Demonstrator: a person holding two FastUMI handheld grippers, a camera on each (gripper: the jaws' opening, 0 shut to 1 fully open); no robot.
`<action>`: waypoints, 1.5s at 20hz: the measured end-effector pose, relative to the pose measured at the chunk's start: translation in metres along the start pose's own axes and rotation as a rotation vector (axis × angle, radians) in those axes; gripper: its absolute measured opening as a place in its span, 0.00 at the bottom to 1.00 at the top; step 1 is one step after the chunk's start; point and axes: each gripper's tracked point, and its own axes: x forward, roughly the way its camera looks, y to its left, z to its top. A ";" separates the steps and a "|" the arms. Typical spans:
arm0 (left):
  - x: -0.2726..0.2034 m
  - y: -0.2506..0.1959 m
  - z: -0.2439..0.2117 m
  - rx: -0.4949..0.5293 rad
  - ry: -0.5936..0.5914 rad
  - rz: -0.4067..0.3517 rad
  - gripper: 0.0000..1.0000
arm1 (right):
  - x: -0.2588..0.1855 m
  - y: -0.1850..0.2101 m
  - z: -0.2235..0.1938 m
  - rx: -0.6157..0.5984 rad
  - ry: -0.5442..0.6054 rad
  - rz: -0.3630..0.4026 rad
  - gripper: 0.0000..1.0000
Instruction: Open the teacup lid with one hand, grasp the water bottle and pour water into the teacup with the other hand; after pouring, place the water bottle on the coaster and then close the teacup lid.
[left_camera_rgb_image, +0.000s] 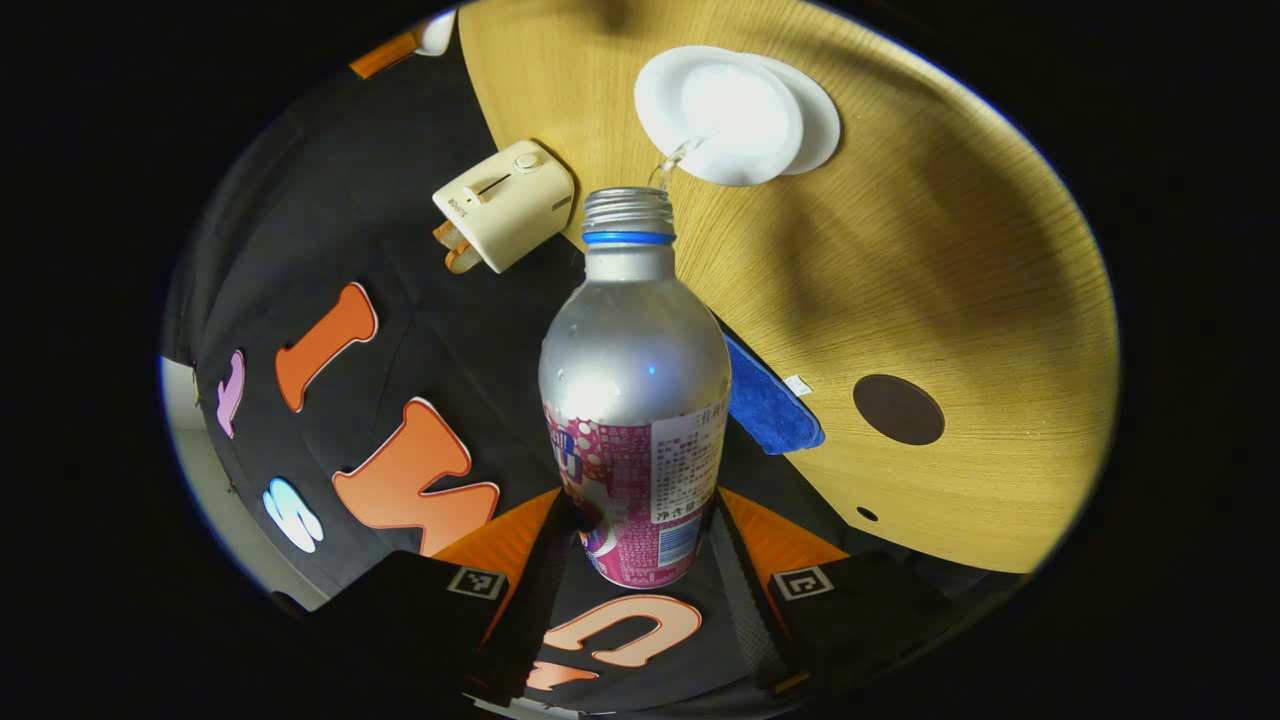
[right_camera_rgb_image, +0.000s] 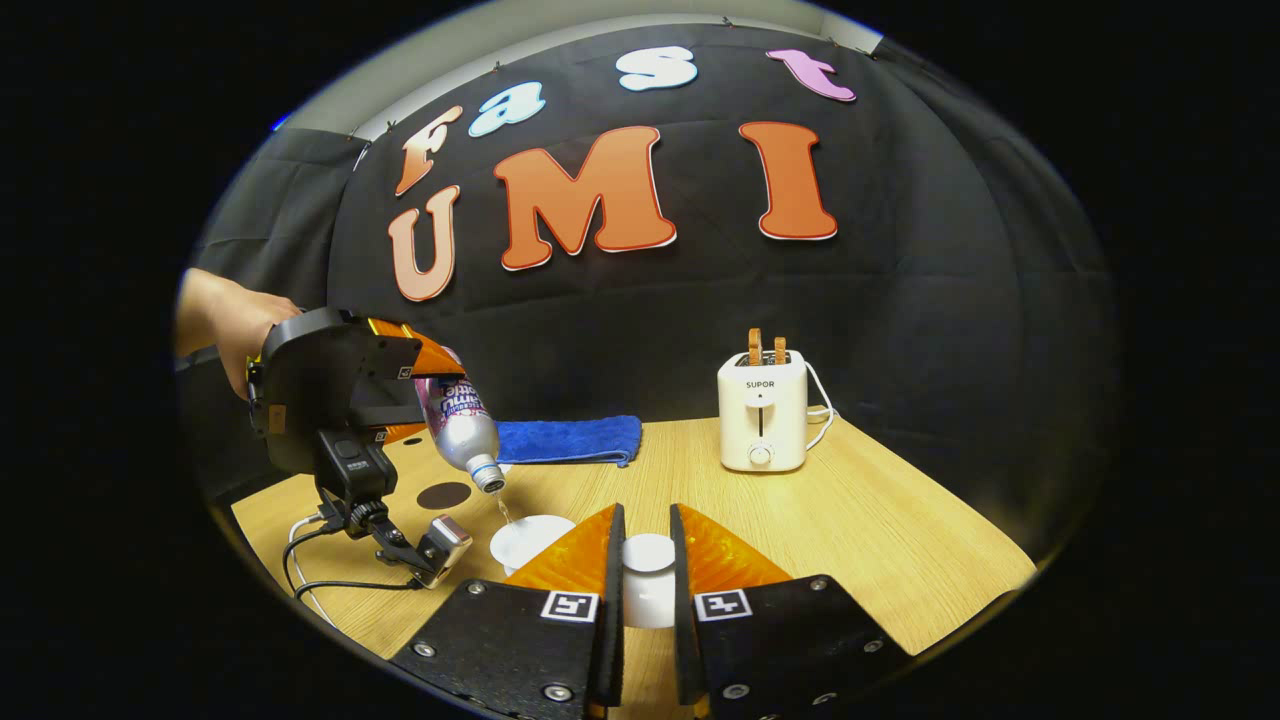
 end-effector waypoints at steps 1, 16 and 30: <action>0.001 0.001 0.000 0.009 -0.003 0.000 0.82 | -0.001 0.000 -0.001 -0.002 0.003 0.002 0.21; 0.010 -0.024 0.002 -0.257 -0.045 -0.022 0.82 | 0.004 0.010 -0.003 0.002 0.015 0.012 0.21; 0.001 -0.051 -0.023 -1.123 0.010 0.204 0.81 | 0.041 0.053 0.016 0.006 -0.002 0.070 0.21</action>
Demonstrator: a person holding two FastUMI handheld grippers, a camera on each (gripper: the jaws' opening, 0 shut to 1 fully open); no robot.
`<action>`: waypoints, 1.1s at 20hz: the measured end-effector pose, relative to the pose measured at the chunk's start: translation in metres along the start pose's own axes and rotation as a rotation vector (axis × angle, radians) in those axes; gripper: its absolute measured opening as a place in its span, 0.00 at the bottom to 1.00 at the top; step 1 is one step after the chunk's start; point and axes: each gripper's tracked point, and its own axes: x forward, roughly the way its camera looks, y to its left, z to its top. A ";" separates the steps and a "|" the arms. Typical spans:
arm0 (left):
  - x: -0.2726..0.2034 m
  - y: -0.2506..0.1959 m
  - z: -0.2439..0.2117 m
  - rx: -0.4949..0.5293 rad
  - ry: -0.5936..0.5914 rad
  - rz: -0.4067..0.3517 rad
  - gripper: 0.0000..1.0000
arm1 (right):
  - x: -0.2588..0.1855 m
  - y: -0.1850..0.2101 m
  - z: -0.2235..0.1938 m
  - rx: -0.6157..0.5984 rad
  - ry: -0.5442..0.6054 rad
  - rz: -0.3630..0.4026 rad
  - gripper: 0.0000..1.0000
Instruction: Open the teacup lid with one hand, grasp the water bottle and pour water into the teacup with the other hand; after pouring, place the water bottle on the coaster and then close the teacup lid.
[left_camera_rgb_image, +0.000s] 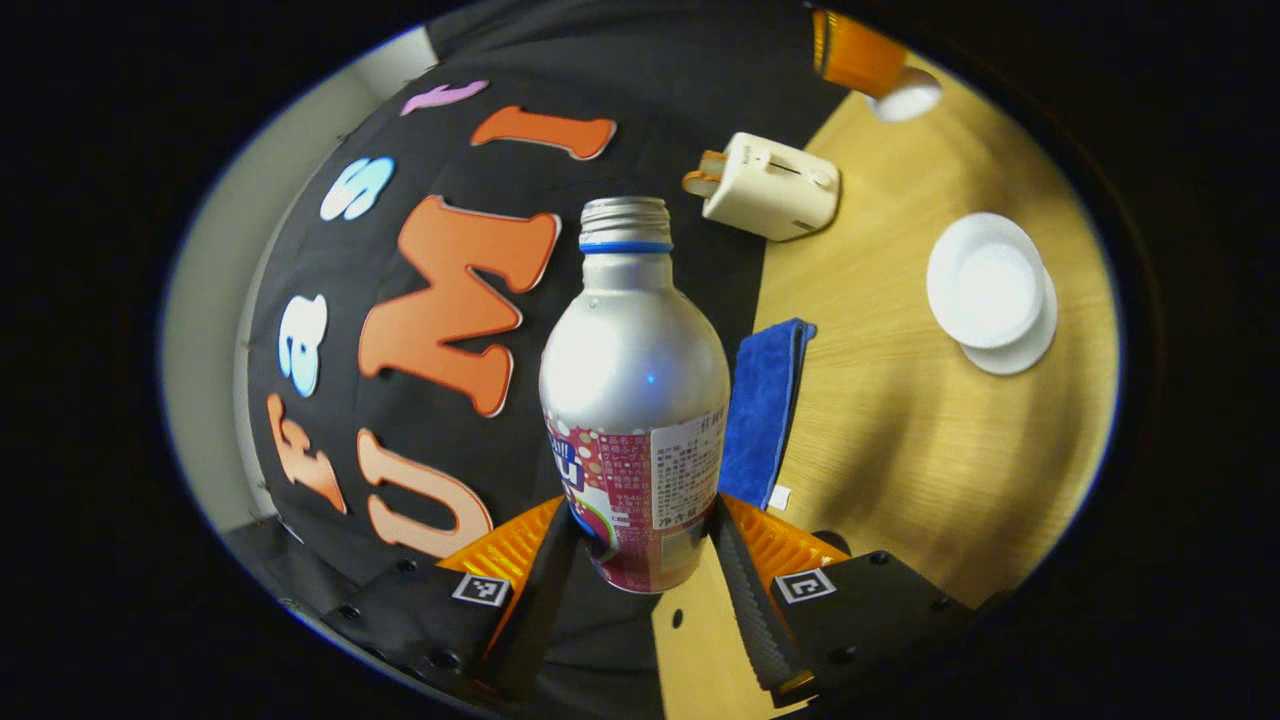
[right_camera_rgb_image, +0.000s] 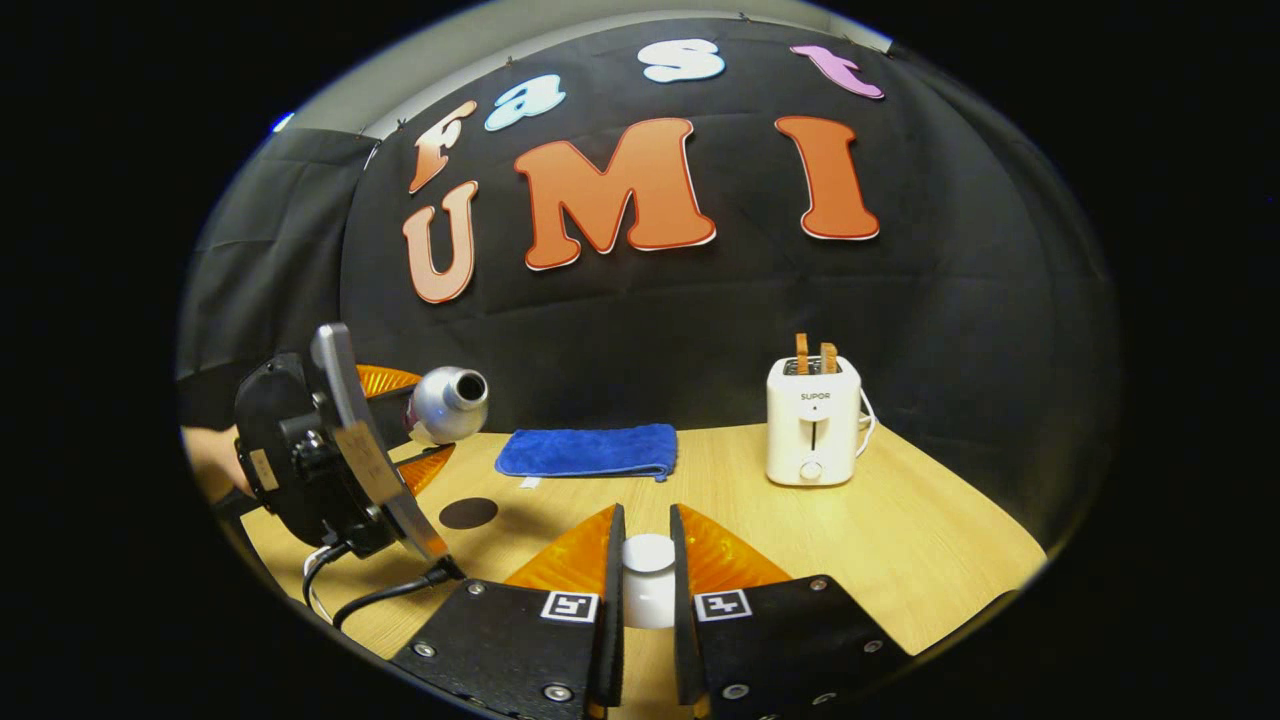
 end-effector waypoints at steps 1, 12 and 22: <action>0.000 0.003 0.000 -0.075 0.006 0.020 0.81 | 0.005 0.004 0.000 -0.001 0.000 0.007 0.21; 0.006 0.002 -0.013 -0.770 0.062 0.045 0.79 | 0.044 0.039 -0.031 -0.029 0.042 0.054 0.21; 0.007 -0.025 -0.031 -0.938 0.150 -0.014 0.79 | 0.062 0.044 -0.072 -0.060 0.089 0.038 0.21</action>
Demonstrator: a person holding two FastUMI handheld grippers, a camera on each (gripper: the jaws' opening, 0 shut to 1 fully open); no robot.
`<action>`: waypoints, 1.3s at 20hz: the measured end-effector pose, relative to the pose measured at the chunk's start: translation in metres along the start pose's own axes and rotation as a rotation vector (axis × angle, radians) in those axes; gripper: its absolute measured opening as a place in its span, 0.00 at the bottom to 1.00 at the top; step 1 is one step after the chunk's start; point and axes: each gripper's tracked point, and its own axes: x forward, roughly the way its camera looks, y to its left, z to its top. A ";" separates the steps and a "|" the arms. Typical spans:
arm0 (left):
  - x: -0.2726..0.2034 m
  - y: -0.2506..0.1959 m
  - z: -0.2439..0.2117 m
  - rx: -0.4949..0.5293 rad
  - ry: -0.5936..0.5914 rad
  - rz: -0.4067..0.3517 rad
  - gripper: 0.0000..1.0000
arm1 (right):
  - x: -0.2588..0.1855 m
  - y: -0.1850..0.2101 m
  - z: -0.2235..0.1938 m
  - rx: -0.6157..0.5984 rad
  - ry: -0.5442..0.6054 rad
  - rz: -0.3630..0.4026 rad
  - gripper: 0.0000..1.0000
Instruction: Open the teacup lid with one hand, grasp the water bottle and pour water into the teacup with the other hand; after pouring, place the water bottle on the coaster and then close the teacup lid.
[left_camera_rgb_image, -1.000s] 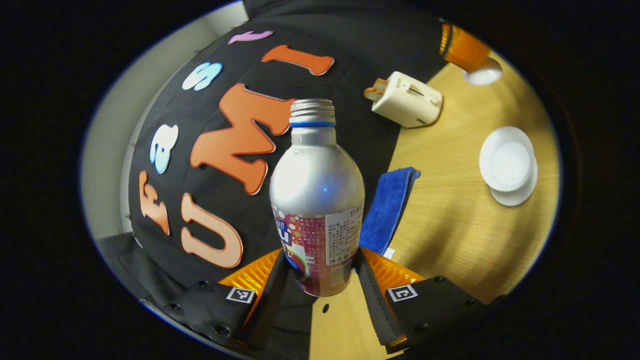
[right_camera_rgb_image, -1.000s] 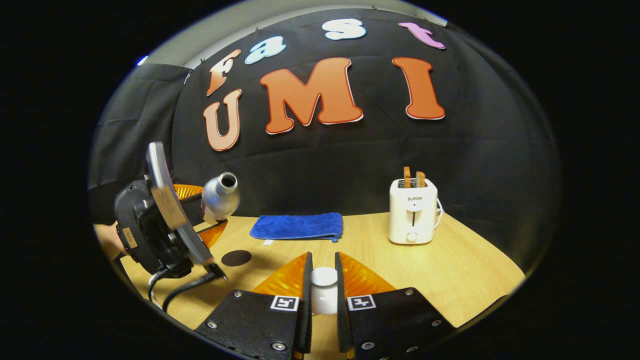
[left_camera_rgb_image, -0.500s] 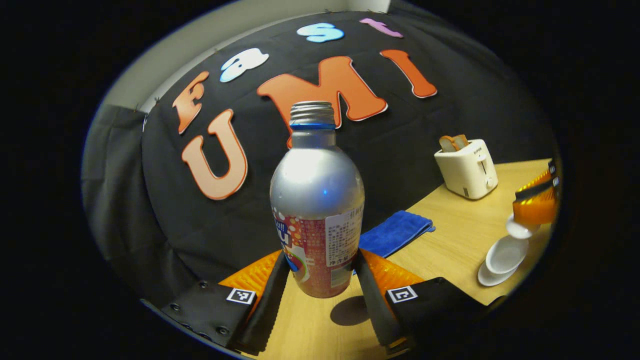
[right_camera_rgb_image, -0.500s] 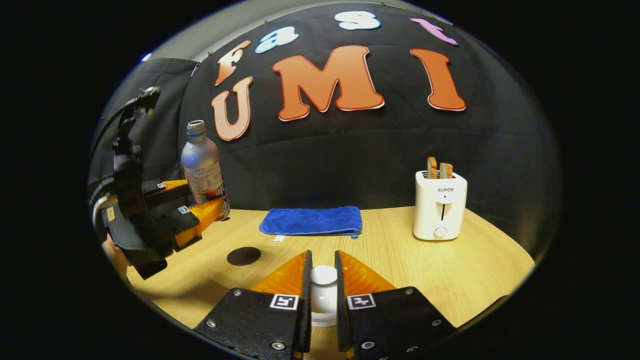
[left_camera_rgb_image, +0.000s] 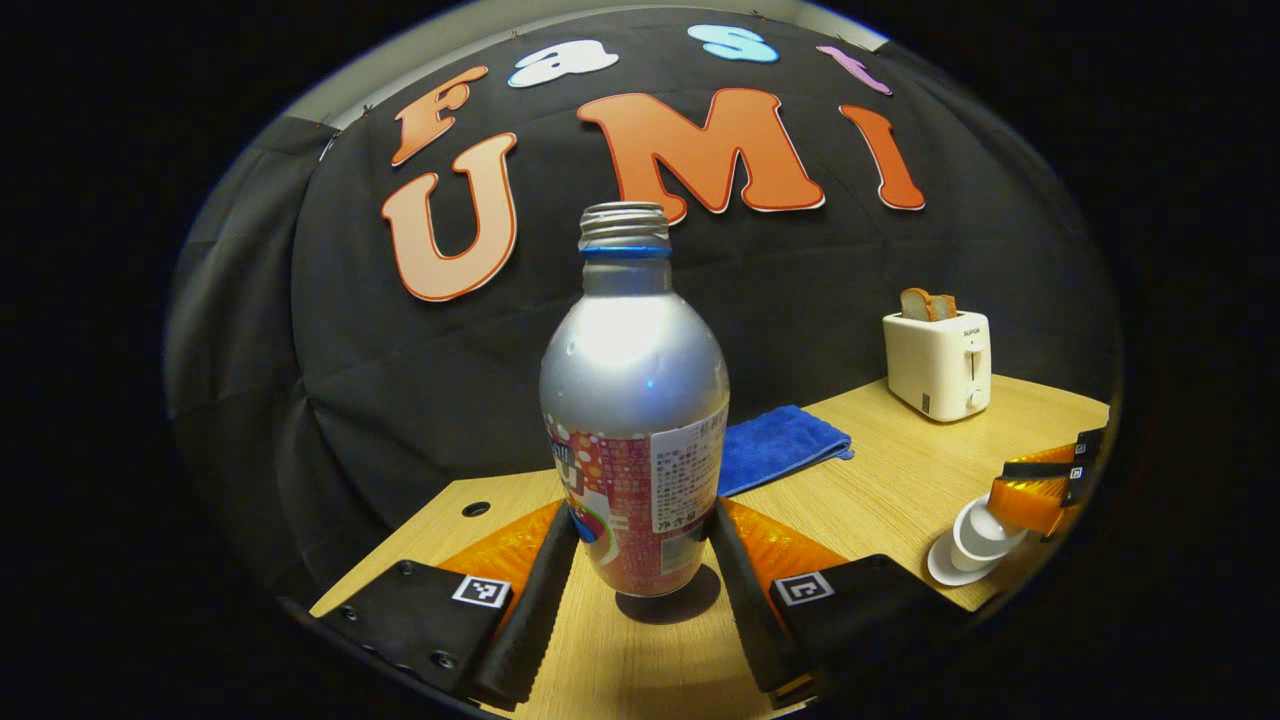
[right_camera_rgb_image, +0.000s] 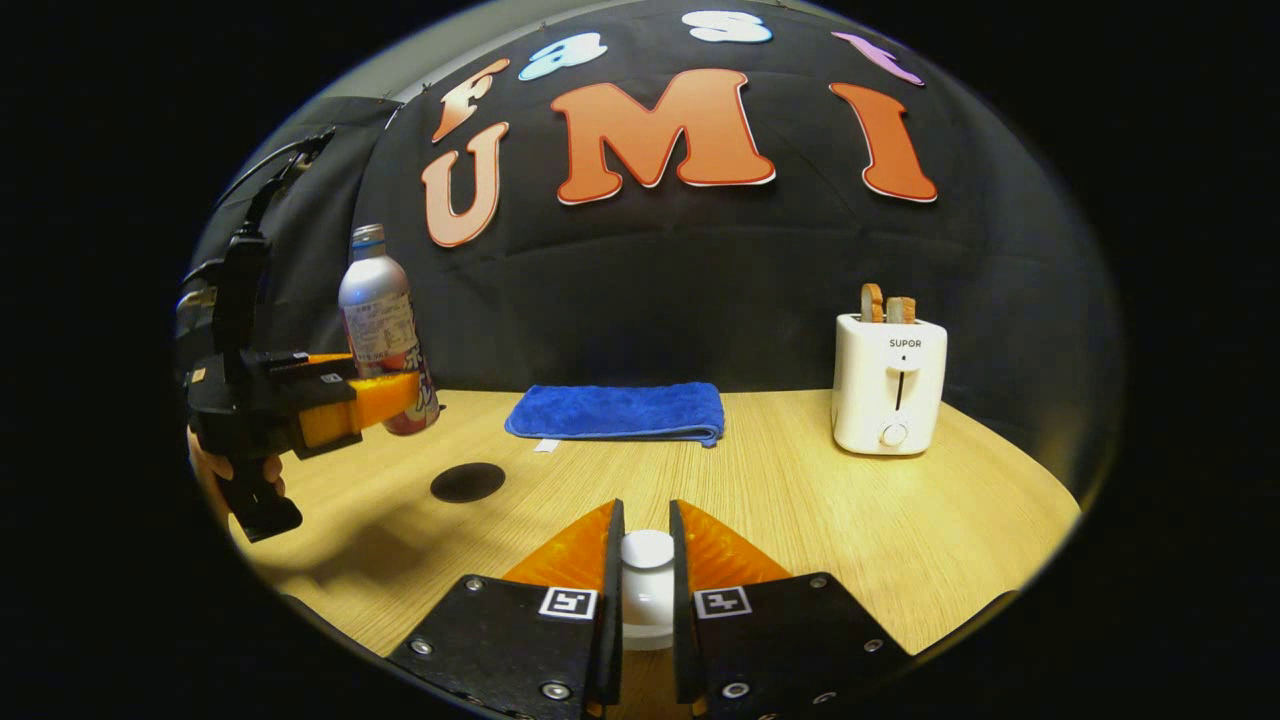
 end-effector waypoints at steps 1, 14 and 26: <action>0.000 0.000 -0.001 -0.004 0.001 -0.001 0.79 | 0.000 0.001 -0.002 -0.003 0.004 -0.001 0.21; 0.015 -0.013 -0.024 -0.189 0.074 -0.082 0.81 | -0.005 0.009 0.012 -0.020 -0.061 0.015 0.51; 0.040 -0.011 -0.061 -0.260 0.219 -0.104 0.81 | -0.020 -0.011 0.043 0.020 -0.135 0.004 0.81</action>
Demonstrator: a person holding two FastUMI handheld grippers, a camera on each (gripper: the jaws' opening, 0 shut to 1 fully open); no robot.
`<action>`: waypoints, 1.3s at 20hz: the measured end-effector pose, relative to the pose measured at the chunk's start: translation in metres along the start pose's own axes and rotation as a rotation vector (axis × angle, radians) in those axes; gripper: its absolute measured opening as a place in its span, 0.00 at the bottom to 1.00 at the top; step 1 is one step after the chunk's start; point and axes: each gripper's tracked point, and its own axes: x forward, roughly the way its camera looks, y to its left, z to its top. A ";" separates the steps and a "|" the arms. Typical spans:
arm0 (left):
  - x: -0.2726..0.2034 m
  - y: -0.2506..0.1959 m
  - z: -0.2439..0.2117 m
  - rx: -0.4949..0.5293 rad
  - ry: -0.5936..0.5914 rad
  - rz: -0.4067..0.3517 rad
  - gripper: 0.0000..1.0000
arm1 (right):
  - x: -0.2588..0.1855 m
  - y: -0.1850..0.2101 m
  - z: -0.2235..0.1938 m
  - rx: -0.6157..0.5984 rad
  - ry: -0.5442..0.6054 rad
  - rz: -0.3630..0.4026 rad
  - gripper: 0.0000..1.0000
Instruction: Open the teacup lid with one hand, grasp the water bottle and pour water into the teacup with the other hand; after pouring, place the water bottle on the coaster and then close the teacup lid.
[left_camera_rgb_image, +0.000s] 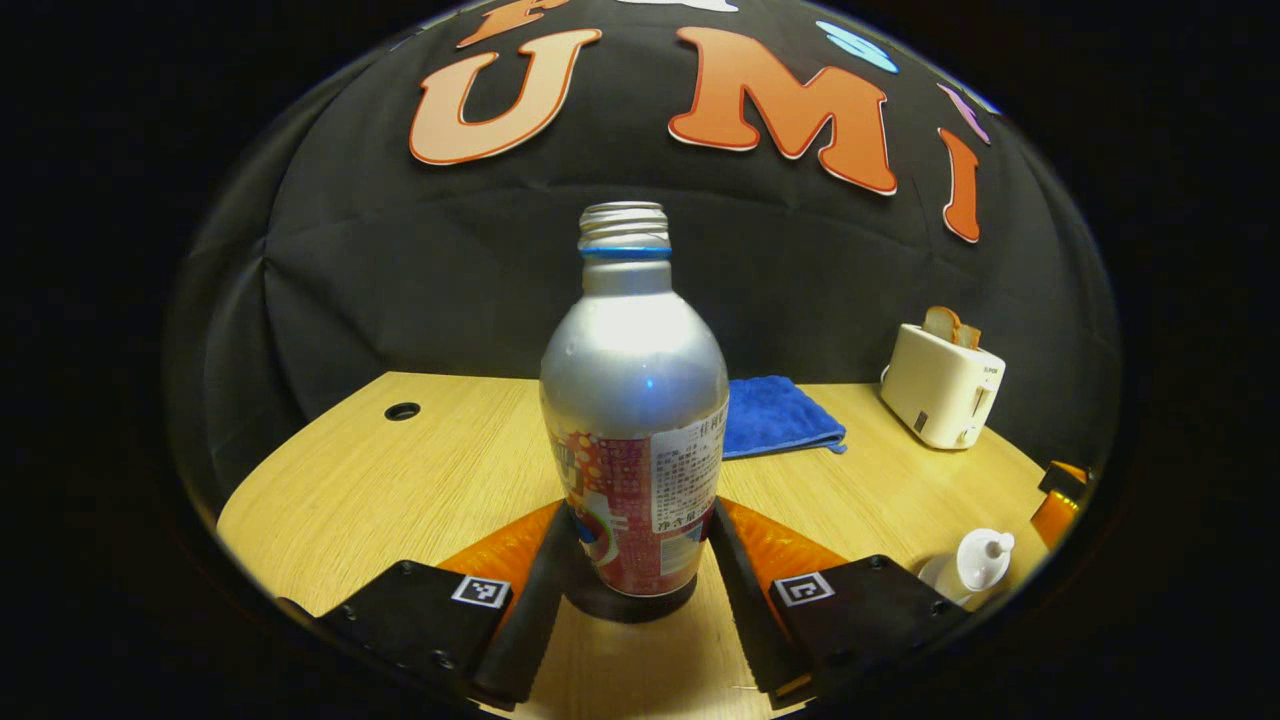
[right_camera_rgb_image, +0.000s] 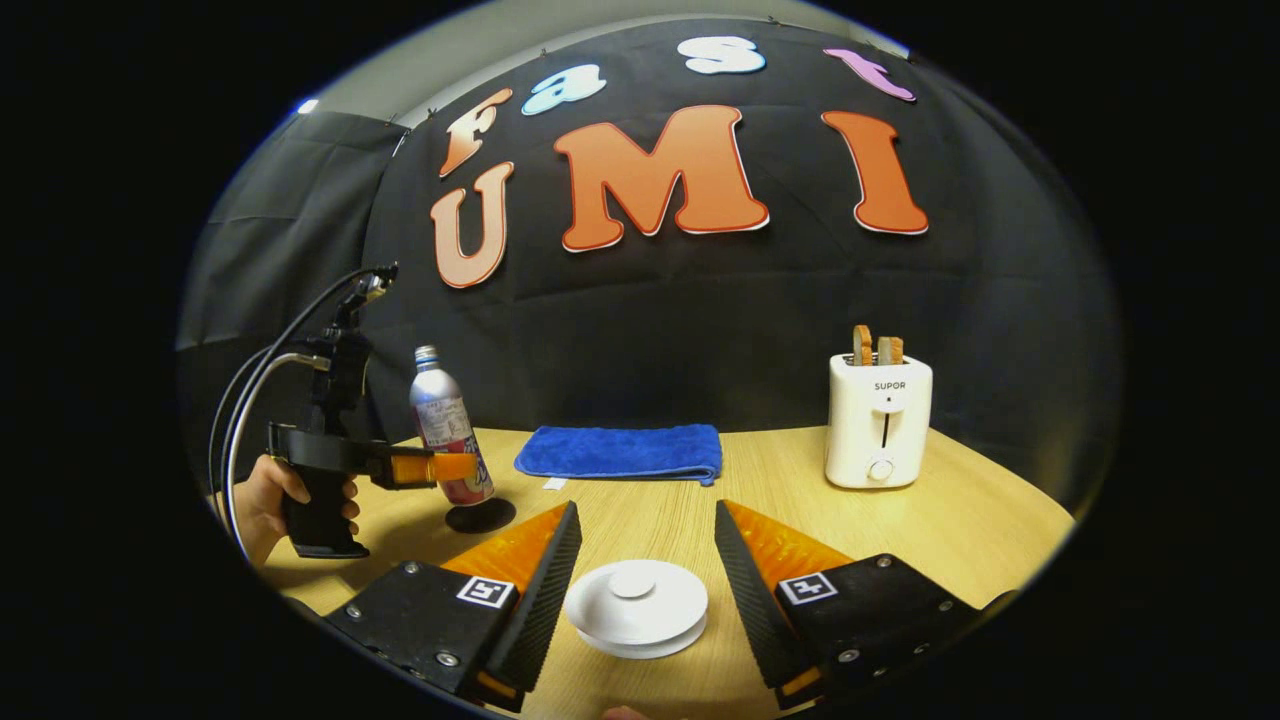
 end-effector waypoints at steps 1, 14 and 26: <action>0.003 0.000 -0.004 -0.001 0.018 0.002 0.81 | -0.002 -0.003 0.000 -0.002 0.003 -0.004 0.81; 0.008 0.001 -0.038 -0.047 0.078 -0.031 0.92 | -0.008 -0.011 0.005 -0.011 0.009 -0.029 0.82; -0.092 -0.021 0.022 0.075 -0.199 -0.038 0.92 | -0.018 0.019 0.040 -0.060 -0.041 -0.014 0.82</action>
